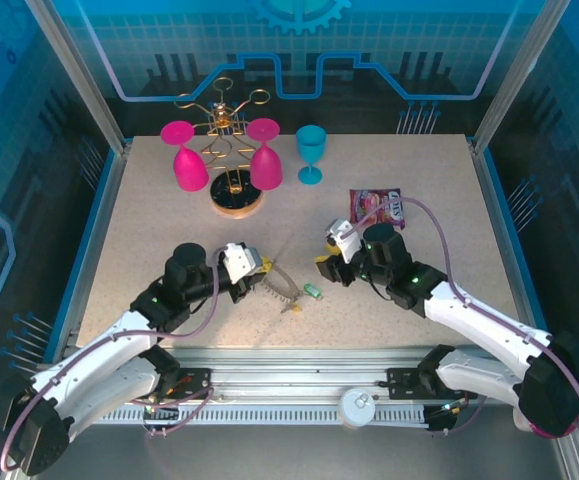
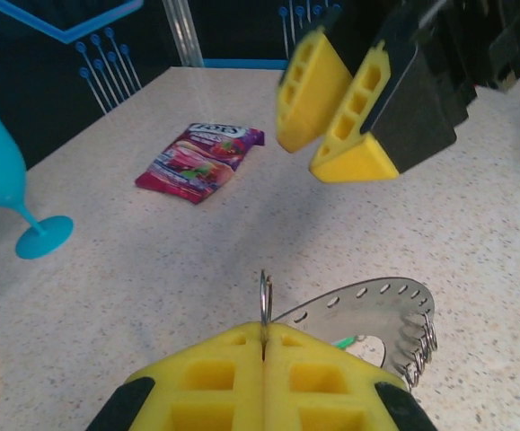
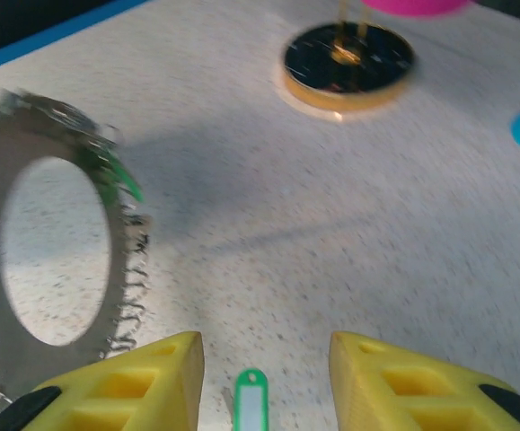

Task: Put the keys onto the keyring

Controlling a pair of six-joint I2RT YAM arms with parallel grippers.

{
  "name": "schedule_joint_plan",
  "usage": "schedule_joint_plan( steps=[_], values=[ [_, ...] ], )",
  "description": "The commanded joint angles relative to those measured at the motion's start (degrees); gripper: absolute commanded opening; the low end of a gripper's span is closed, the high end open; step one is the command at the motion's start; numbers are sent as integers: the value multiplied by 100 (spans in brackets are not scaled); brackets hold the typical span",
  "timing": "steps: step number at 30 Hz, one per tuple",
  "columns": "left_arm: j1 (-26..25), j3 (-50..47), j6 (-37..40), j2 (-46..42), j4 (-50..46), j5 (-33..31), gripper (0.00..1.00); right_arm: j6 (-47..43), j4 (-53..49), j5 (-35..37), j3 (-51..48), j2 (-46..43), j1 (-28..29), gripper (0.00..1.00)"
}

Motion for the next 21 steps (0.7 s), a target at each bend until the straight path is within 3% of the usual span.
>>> schedule_joint_plan(
  steps=[1, 4, 10, 16, 21],
  values=[
    [-33, -5, -157, -165, 299, -136, 0, 778, -231, 811, -47, -106, -49, 43],
    [-36, 41, -411, -224, 258, -363, 0, 928, -1143, 909, 247, 160, -36, 44],
    [-37, 374, -496, -485, -721, -639, 0, 1238, -2596, 476, 902, 1352, -12, 41],
    [-18, 708, -281, -605, -2029, -1048, 0, 1353, -2587, 113, 1212, 2400, 294, 43],
    [-16, 660, -344, -605, -1970, -1056, 0, 2102, -2591, 30, 1452, 2912, 285, 39]
  ],
)
